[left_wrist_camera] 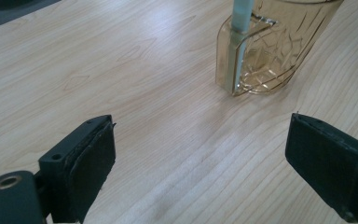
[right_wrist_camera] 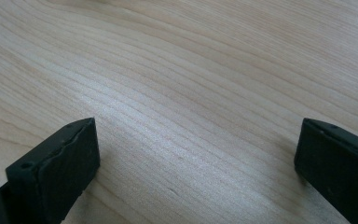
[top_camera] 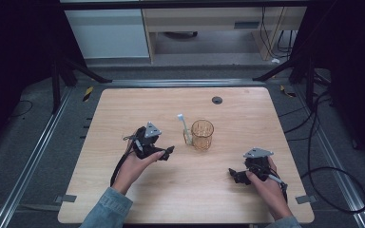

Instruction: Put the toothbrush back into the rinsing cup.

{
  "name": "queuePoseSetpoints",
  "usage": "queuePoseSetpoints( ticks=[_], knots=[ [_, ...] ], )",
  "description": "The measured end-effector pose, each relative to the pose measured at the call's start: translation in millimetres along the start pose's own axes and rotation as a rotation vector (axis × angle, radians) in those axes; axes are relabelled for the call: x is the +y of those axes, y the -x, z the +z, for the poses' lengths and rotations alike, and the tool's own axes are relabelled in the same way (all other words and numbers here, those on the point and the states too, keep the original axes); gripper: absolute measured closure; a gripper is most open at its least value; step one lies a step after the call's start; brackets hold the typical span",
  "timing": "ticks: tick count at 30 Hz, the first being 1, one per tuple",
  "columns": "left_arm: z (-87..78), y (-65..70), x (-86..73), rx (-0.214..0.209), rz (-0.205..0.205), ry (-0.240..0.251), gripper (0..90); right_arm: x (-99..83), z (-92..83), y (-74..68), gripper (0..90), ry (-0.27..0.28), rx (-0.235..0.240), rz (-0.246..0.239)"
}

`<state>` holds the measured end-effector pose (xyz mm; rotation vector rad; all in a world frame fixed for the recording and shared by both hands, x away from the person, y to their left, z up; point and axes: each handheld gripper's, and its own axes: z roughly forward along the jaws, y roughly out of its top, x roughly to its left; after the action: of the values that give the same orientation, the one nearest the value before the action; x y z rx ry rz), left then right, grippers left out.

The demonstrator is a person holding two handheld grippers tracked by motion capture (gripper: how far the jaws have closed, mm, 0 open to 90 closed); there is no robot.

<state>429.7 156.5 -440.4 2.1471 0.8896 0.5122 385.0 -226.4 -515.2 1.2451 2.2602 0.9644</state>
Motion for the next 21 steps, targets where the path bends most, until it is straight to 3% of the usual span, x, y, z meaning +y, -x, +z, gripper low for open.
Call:
queuePoseSetpoints(
  ticks=[8, 13, 21],
  knots=[
    [-14.7, -8.9, -7.7, 0.027, -0.013, -0.019, 7.7, 0.0, 0.0, 0.1, 0.4, 0.000, -0.001, -0.001],
    [-30.0, -22.9, -11.9, 0.076, -0.031, -0.016, 7.1, -0.4, -0.2, -0.4, 0.4, 0.001, -0.006, 0.006],
    [-45.0, -54.2, -25.9, 0.131, -0.113, -0.007, 7.2, -0.3, -0.2, -0.3, 0.4, 0.002, -0.006, 0.004]
  ],
)
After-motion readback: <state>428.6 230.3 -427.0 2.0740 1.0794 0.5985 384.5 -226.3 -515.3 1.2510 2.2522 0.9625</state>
